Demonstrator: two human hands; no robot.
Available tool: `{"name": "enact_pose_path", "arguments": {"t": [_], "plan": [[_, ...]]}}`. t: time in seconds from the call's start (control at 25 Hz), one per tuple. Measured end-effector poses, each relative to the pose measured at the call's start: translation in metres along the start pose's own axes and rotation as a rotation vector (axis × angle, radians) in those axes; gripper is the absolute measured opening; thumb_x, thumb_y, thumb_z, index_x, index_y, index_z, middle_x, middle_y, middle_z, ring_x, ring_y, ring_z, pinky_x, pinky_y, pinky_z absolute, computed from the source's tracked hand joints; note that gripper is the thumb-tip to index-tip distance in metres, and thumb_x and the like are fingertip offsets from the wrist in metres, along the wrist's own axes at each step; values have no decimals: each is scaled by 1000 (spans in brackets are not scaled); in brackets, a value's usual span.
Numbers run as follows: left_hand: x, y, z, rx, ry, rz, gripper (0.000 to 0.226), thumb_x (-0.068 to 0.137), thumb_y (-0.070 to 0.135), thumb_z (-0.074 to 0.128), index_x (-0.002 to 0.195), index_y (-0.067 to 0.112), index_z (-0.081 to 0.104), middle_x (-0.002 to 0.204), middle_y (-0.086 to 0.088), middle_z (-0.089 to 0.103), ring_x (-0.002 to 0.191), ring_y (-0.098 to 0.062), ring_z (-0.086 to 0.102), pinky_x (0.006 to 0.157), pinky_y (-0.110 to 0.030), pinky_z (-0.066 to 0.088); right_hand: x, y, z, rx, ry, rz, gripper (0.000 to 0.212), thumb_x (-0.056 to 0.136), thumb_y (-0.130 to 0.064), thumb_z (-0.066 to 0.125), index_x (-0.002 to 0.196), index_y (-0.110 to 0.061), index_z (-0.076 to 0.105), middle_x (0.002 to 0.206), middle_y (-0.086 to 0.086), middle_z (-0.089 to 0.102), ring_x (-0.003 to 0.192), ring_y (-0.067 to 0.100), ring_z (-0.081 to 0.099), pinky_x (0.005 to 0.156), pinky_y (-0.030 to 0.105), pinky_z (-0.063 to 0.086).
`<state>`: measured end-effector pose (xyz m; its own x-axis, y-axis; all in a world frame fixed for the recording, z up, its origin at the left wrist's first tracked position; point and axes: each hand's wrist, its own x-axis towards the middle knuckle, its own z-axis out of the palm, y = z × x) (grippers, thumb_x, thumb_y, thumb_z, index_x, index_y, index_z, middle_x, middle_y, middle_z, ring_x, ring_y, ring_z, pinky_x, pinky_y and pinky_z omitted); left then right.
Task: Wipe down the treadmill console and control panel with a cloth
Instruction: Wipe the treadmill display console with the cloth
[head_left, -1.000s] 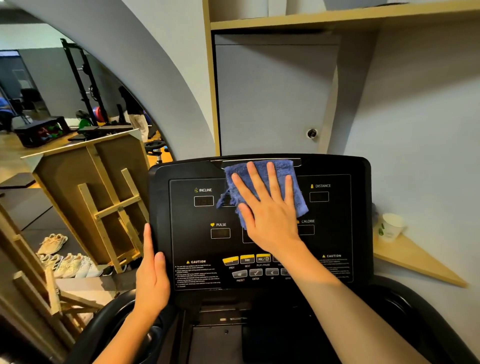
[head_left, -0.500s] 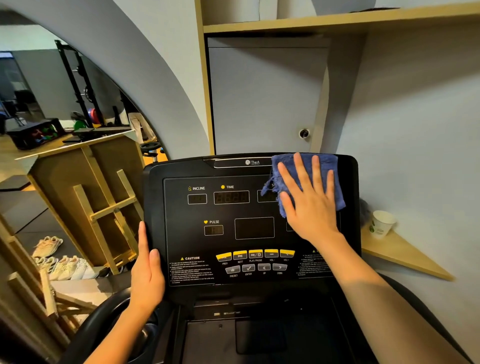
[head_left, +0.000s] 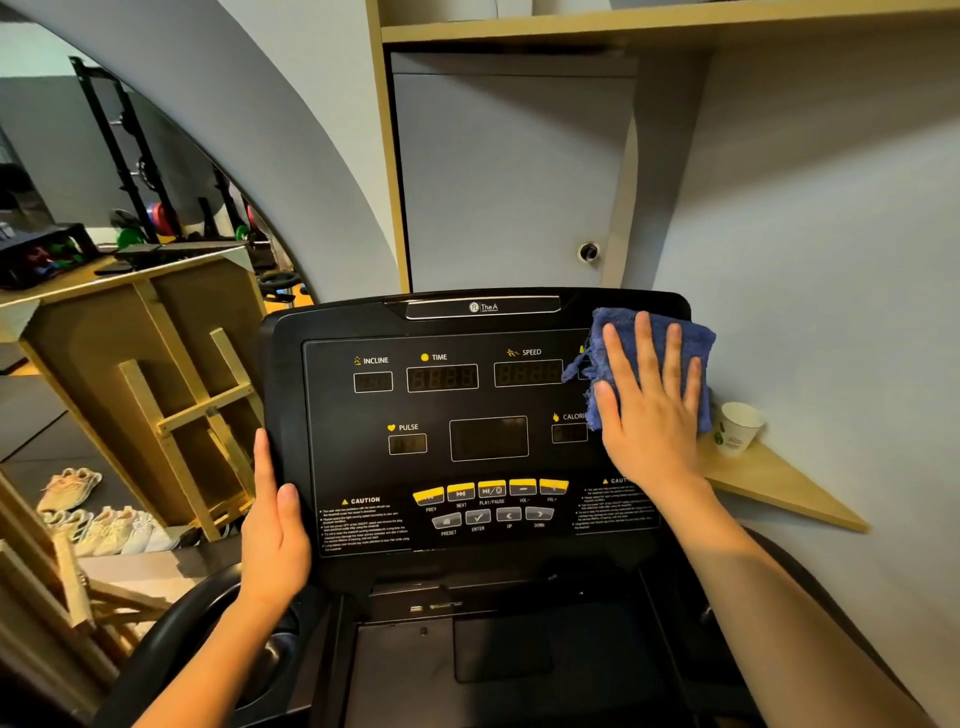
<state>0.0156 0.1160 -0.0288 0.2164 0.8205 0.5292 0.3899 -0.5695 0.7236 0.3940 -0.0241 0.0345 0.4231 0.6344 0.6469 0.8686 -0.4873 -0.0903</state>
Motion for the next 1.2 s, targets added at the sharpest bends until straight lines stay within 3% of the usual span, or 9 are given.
{"name": "enact_pose_path", "arguments": {"t": [0.12, 0.28, 0.4, 0.56, 0.68, 0.8, 1.0, 1.2], "plan": [[0, -1, 0, 2, 6, 17, 64, 97, 48, 19, 156, 31, -2, 122, 2, 51, 97, -18, 56, 85, -40, 43, -27, 1, 5, 6, -15, 32, 64, 107, -47, 23, 164, -30, 1, 173, 9, -3, 158, 36, -9, 125, 62, 9], [-1, -1, 1, 10, -12, 17, 64, 97, 50, 18, 155, 33, -4, 131, -10, 56, 97, -21, 57, 84, -45, 46, -70, 2, 15, -4, -69, 46, 63, 106, -48, 18, 164, -27, 1, 172, 12, -3, 157, 39, -9, 123, 64, 12], [0, -3, 1, 24, -10, 9, 63, 98, 46, 19, 155, 34, -4, 134, -22, 56, 97, -28, 59, 85, -47, 45, -97, 2, 23, -31, -109, 43, 64, 106, -47, 19, 164, -24, 7, 171, 16, 4, 157, 42, -3, 121, 66, 18], [-1, 1, -1, 30, -9, -7, 62, 99, 39, 21, 156, 32, -3, 139, -22, 52, 107, -43, 59, 89, -47, 42, -130, 0, 28, -33, -158, 53, 64, 105, -48, 18, 163, -21, 18, 170, 17, 14, 156, 44, 6, 120, 66, 22], [-3, 12, -5, 18, -25, -14, 62, 99, 39, 20, 156, 30, -4, 149, -2, 39, 116, -46, 55, 96, -53, 41, -158, -1, 30, -65, -196, 4, 63, 106, -48, 20, 162, -19, 25, 169, 18, 15, 156, 44, 10, 120, 66, 23], [-4, 24, -12, -26, -85, -30, 63, 98, 39, 20, 155, 28, -5, 135, 32, 17, 123, -43, 51, 101, -52, 38, -176, -7, 26, -45, -236, -19, 62, 108, -49, 17, 160, -18, 31, 168, 17, 19, 155, 44, 13, 119, 66, 23], [-3, 30, -24, -114, -173, -79, 79, 85, 67, 17, 153, 37, -8, 128, 42, 14, 117, -17, 41, 100, -38, 35, -179, -28, 23, -12, -272, 7, 71, 105, -57, 5, 160, -17, 25, 166, 20, 24, 151, 50, 21, 114, 69, 29], [0, 25, -29, -174, -249, -140, 71, 88, 64, 20, 148, 49, -15, 134, 43, 11, 128, -9, 30, 107, -30, 26, -176, -40, 22, -61, -342, -7, 72, 105, -53, -1, 159, -11, 22, 165, 26, 23, 149, 55, 22, 110, 72, 33]]}}
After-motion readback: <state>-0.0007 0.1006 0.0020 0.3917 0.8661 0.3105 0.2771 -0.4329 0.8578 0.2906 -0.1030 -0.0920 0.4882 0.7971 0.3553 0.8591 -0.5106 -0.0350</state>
